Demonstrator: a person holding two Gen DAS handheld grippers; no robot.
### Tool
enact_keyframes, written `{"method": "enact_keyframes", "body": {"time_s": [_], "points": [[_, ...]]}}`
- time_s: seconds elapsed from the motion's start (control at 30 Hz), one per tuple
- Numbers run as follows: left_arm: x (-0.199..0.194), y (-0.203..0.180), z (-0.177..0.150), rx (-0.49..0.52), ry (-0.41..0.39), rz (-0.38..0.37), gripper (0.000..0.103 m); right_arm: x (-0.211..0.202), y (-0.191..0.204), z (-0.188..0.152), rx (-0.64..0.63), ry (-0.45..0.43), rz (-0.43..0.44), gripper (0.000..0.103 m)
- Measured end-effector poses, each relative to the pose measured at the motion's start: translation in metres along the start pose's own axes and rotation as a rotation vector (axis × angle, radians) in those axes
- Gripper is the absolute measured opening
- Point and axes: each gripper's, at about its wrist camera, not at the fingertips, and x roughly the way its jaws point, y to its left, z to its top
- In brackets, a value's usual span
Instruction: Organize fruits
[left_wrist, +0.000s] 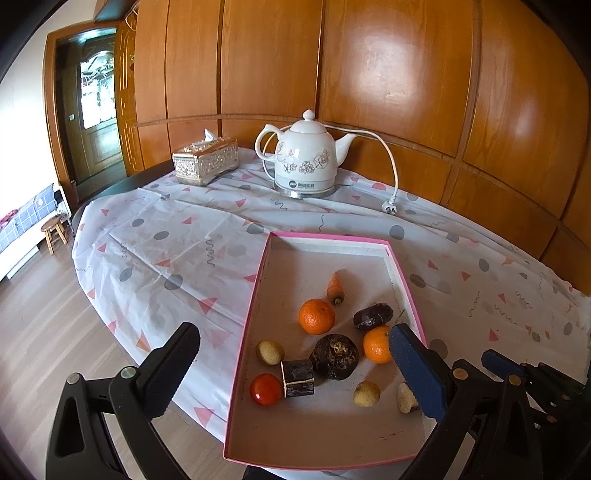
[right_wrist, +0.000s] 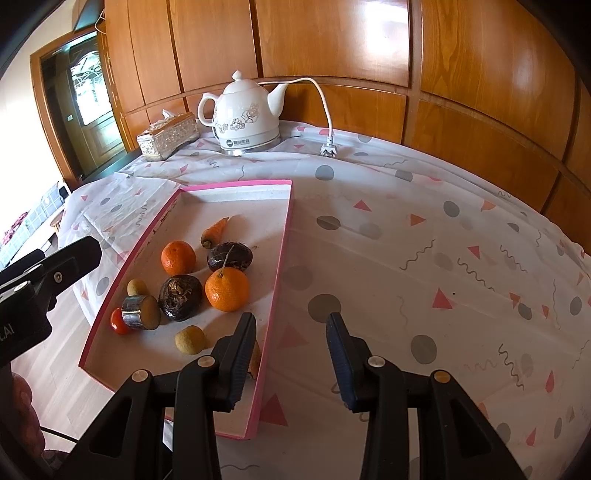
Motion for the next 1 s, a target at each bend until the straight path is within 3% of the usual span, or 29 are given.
{"method": "enact_keyframes", "body": {"time_s": [1.0], "points": [[0.0017,0.0006,-0.0025,-0.005,0.009,-0.009,0.103,0.0016,0.0013,-0.0043,0.007,0.007,0.002,0.040]]}}
